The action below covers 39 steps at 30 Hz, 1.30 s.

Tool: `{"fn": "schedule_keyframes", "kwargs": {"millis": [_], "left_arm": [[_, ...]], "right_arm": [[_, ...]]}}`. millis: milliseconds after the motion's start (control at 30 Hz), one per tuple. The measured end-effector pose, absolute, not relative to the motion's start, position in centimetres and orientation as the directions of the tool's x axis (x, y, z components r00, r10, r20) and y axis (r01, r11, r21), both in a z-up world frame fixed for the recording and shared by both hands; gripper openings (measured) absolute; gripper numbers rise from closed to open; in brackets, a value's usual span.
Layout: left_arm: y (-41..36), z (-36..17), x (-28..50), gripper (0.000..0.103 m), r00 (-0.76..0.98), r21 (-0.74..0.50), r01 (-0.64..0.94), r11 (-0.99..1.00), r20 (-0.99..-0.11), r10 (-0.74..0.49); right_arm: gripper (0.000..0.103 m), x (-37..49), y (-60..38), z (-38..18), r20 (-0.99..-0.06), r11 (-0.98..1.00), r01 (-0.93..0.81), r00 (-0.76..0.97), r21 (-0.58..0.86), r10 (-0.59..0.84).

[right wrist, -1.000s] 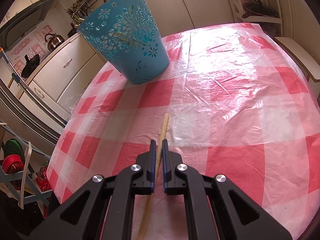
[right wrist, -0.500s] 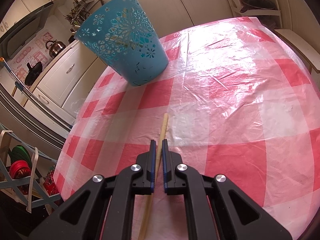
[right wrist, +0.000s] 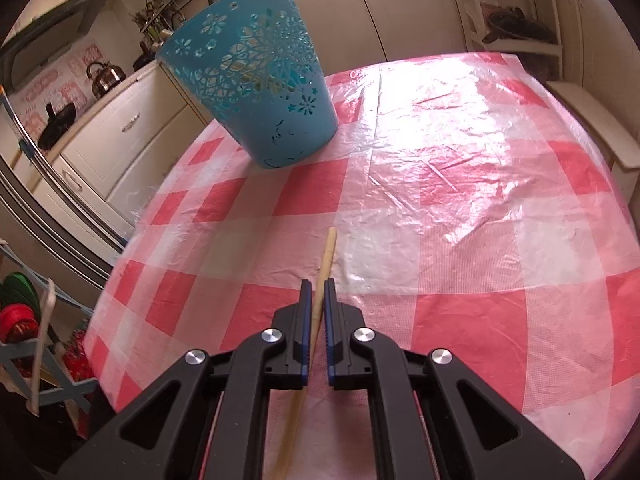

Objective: Organize utensils

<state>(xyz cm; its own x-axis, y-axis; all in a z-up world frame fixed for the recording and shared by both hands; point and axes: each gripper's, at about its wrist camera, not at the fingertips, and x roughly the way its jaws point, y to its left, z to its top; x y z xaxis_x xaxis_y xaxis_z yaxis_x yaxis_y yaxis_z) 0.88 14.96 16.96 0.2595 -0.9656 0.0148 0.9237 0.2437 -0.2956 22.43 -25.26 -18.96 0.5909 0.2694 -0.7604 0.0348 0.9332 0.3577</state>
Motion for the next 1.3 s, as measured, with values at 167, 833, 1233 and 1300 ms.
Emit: {"fn": "schedule_keyframes", "kwargs": {"millis": [167,833,1233,1300], "left_arm": [[13.1,16.1,2.5,0.095,0.232,-0.302,0.928,0.217,0.013,-0.973],[9.7,10.1,7.1,0.095,0.108,-0.440,0.893,0.093,0.009,-0.994],[7.3,0.4,16.7,0.095,0.085,-0.674,0.734,0.085,-0.033,-0.996],[7.0,-0.7,17.9,0.095,0.085,-0.692,0.717,0.083,-0.031,-0.996]], "right_arm": [[0.006,22.8,-23.5,-18.6,-0.792,0.975,0.018,0.586,0.222,0.170],[0.006,23.6,-23.0,-17.4,-0.791,0.944,0.047,0.561,0.327,0.246],[0.005,22.8,-26.1,-11.3,-0.565,0.835,0.014,0.742,0.551,0.360],[0.005,23.1,-26.3,-9.7,-0.520,0.825,-0.009,0.773,0.565,0.364]]}}
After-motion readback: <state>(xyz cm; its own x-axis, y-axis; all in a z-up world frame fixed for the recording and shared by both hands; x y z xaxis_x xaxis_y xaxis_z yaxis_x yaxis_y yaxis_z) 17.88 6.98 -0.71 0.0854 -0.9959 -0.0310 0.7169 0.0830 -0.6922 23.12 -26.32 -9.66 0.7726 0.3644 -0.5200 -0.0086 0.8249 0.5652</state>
